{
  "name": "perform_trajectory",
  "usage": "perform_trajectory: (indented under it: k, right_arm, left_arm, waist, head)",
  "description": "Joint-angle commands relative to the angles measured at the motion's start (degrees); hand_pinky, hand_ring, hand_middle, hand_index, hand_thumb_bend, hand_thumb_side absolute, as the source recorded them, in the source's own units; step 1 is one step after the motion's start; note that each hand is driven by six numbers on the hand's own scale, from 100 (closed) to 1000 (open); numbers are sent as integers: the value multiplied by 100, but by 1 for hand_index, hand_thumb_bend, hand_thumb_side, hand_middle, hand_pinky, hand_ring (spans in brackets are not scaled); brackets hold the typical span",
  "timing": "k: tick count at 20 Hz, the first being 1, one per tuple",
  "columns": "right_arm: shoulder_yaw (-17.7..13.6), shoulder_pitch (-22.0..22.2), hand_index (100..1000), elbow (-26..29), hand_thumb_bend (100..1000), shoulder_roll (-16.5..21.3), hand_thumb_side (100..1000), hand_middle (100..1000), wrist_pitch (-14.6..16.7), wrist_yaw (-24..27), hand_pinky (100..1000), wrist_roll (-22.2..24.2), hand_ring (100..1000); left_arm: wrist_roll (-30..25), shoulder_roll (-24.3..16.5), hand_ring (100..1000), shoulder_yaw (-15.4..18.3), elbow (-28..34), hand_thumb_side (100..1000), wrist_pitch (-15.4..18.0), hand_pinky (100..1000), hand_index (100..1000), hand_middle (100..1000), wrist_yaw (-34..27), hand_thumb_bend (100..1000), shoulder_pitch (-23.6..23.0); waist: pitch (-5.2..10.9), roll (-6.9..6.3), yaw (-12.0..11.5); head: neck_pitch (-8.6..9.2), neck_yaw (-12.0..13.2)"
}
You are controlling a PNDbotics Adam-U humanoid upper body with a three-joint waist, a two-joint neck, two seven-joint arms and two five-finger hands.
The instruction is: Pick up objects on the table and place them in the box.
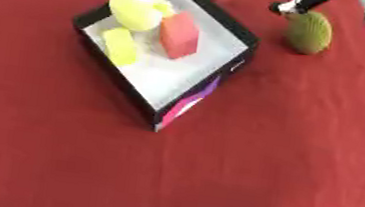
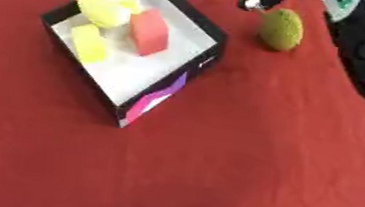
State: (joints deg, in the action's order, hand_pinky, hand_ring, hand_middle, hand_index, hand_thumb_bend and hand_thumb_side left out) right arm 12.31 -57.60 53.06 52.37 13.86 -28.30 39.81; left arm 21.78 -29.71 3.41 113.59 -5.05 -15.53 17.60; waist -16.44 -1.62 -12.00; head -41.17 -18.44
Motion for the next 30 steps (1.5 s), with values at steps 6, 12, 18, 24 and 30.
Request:
perform_trajectory:
  k: [6,12,18,24,30]
  right_arm:
    - [-199,295,896,385,393,635,431,867,-133,323,929,175,887]
    - [-312,504,900,270,413,756,438,869,-212,265,928,90,888]
    - [-412,556,902,48,423,726,446,871,-238,136,928,-68,889]
    - [-471,565,906,-150,446,667,448,875,-272,-127,924,-270,890]
    - [-567,552,906,-448,447,569,457,875,-325,-504,922,-530,890]
  left_arm:
    - [-12,-152,681,68,79,655,-11,909,864,707,4,239,8]
    - [-19,-140,680,75,66,658,-15,909,863,705,-3,237,-14]
    - [-42,-117,683,92,54,681,2,920,863,706,-16,202,-44]
    - [-83,-85,684,101,48,692,27,926,863,707,-44,190,-48]
    - [-94,-54,683,115,49,703,39,930,861,706,-64,179,-72]
  waist:
    - [24,20,28]
    - [-12,6,18]
    - [-73,-25,-20]
    - [-159,-54,-71]
    - [-262,-84,-132]
  head:
    - [16,8]
    - [37,7]
    - [93,-19]
    - [176,-31]
    - [218,-60]
